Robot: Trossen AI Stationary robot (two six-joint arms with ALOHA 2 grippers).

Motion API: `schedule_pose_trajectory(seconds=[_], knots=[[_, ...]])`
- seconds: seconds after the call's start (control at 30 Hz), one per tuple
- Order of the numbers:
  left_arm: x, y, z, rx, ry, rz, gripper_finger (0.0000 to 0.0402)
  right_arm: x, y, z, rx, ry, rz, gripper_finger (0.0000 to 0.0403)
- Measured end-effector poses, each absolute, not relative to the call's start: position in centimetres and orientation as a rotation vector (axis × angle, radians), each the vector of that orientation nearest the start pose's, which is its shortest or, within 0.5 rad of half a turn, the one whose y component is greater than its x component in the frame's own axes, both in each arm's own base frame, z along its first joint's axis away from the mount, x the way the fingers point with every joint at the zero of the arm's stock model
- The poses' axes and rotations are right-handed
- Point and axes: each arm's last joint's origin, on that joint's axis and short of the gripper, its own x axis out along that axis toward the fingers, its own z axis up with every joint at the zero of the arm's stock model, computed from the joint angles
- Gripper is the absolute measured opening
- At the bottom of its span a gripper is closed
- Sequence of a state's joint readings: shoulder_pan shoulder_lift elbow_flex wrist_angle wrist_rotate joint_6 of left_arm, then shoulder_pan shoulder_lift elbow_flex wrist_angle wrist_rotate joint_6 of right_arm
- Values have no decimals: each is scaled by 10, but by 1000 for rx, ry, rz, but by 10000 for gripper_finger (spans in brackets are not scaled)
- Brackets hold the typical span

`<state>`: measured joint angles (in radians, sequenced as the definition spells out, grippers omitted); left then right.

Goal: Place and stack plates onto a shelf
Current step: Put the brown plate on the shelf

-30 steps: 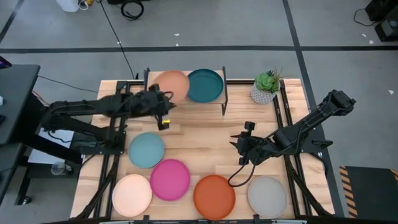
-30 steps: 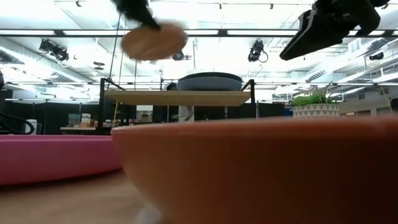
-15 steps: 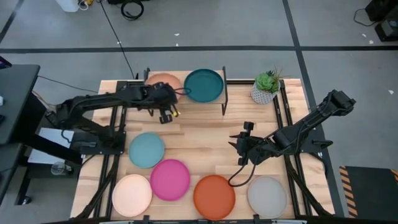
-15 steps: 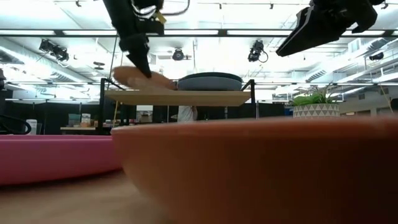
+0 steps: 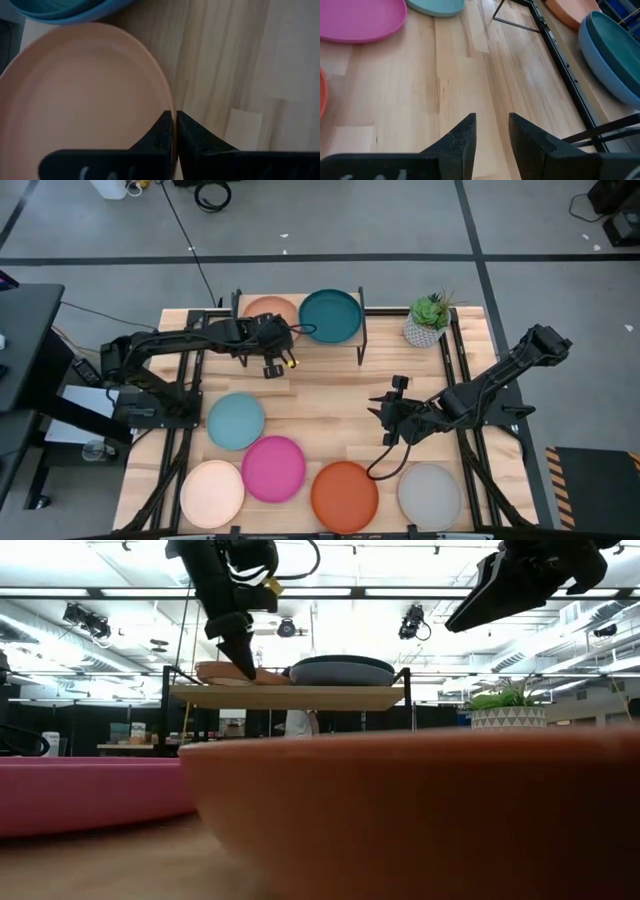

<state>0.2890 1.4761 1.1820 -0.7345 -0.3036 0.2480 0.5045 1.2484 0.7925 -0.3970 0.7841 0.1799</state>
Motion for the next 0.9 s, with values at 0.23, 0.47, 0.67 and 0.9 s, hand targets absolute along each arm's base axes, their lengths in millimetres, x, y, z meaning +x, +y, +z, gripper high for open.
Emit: schedule_pose_trajectory(seconds=[0.23, 0.47, 0.67, 0.9], knots=[[276, 94, 269, 249, 1167, 438, 18, 221, 99, 233, -342, 653, -320, 121], [270, 98, 271, 208, 1170, 484, 18, 221, 99, 234, -339, 651, -320, 121], [272, 99, 276, 98, 1087, 496, 18, 222, 99, 234, -342, 644, -315, 121], [275, 100, 277, 30, 1030, 538, 18, 222, 100, 234, -339, 645, -298, 121]])
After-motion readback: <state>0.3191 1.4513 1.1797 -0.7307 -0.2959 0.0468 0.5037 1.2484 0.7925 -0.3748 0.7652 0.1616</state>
